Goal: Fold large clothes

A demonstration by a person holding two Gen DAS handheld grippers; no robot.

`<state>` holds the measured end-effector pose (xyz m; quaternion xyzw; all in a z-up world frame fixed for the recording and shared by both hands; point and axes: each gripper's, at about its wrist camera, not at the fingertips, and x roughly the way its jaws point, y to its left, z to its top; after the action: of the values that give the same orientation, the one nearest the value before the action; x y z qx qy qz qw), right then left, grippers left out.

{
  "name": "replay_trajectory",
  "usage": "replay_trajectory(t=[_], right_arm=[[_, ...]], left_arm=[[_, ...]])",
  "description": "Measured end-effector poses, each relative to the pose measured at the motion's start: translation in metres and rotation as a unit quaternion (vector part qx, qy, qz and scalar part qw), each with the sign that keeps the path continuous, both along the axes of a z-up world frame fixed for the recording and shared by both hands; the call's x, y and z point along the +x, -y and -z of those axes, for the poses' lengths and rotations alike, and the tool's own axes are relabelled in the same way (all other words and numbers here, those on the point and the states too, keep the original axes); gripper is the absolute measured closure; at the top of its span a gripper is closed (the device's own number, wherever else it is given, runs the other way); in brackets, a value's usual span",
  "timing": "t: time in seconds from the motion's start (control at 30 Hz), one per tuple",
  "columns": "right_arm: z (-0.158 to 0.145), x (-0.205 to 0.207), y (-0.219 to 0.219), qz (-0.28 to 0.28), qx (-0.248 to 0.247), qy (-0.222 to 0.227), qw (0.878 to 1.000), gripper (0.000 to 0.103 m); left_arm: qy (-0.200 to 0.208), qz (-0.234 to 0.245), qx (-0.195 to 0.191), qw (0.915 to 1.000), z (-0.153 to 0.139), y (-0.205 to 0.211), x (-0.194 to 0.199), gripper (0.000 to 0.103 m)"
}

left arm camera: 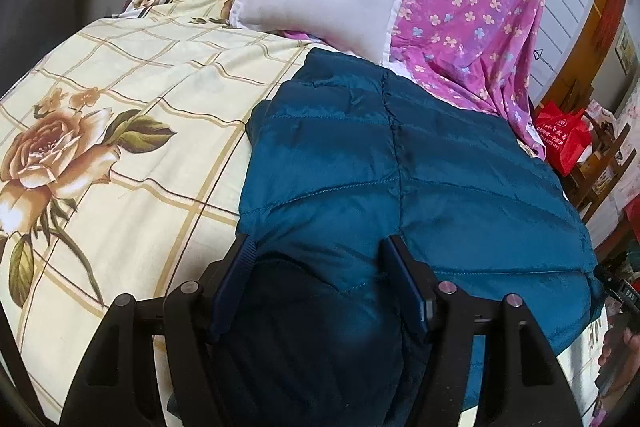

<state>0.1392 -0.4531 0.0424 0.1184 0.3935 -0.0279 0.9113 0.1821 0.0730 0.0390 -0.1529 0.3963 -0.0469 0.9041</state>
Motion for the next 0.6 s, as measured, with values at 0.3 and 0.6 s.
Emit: replay_trajectory(t=[0.3,0.6], right_arm=[[-0.008,-0.009,-0.009,-0.007,-0.011,0.001,1.000,0.001],[-0.010,-0.012,0.000,-0.002,-0.014,0.002,1.000,0.001]], left_arm=[[0.001,-0.016,-0.092,0.9956,-0.005,-0.026,-0.010,0.049],[-0.022,-0.050,-0.229,0.9719,0.022,-0.067,-0.015,0.049]])
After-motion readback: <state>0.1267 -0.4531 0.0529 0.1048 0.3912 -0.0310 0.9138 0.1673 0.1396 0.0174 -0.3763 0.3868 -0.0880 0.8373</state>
